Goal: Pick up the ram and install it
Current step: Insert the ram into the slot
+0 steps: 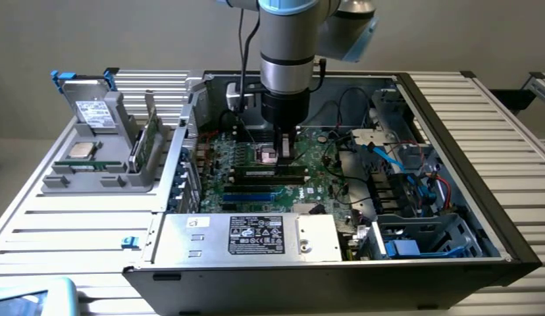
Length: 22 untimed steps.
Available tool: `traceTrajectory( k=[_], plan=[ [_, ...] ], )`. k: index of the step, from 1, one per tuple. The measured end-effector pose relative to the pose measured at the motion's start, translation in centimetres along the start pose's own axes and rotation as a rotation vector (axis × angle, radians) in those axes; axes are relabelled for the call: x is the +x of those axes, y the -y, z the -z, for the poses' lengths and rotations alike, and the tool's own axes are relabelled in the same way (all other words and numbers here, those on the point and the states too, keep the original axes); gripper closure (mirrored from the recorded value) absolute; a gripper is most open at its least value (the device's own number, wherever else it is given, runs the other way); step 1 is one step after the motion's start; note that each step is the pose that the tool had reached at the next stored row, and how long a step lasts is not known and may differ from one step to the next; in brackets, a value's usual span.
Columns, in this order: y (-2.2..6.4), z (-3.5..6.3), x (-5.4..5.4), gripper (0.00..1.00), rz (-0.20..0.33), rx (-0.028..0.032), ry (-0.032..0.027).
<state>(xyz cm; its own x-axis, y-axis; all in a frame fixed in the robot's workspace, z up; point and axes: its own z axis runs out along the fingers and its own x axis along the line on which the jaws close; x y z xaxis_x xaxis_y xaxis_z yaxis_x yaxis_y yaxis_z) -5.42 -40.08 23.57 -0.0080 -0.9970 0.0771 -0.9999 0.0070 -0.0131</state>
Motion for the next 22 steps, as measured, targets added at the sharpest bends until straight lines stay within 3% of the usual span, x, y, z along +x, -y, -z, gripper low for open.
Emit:
traceTrajectory(
  k=[22],
  plan=[
    [-0.06,-0.4,-0.1,0.87,0.0,0.0,0.0056]
  ],
)
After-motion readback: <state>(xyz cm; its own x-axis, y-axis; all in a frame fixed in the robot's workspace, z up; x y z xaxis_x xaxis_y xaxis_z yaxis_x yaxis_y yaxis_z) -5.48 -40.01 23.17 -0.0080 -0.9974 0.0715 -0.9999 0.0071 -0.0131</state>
